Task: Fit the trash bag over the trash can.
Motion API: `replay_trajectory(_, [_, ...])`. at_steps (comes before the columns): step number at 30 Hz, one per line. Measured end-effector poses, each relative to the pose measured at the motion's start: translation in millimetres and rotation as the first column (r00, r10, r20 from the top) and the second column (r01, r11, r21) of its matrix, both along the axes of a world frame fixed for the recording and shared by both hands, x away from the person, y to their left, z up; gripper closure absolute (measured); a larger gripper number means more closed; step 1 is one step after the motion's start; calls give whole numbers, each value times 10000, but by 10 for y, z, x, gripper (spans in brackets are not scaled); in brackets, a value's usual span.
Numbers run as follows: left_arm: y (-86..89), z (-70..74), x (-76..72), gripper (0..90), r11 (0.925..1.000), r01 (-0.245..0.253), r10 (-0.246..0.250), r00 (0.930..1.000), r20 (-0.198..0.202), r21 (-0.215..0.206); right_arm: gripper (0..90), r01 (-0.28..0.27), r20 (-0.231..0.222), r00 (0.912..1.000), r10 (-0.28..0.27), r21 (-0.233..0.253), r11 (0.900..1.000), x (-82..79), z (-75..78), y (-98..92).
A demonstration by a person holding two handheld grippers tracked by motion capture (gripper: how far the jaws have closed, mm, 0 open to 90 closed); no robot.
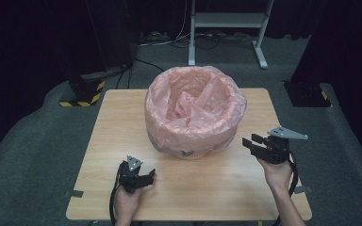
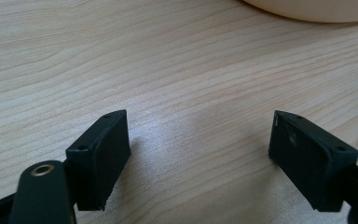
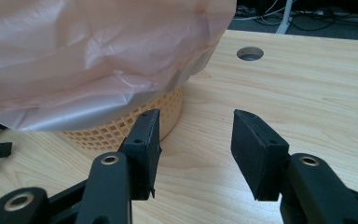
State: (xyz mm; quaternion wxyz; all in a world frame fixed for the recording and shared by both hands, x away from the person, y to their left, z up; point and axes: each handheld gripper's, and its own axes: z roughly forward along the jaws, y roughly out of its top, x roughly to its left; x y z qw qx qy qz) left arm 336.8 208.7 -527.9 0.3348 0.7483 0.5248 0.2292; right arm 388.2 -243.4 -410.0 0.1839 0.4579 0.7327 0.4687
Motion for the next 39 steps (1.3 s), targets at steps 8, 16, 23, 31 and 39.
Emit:
replay_trajectory(8, [-3,-1,-1,204,10000,11,-11,10000,15,10,523,109,-79,9999,-107,203,9997,4,-130,-43])
replay_trajectory(16, [-4,-2,-2,204,10000,14,-14,10000,2,-11,524,223,-294,9993,-217,209,9995,35,-305,-76])
replay_trajectory(23, [-3,-1,-5,204,10000,37,-37,10000,23,21,522,71,-728,9973,-46,339,9994,132,-556,-51])
replay_trajectory(31, [-7,-2,-2,203,10000,39,-39,10000,0,-21,521,37,-823,9966,-12,304,9995,78,-656,-98])
replay_trajectory(39, [-7,-1,-2,203,10000,46,-46,10000,-2,-13,519,110,-856,9963,-98,146,9998,39,-717,-198])
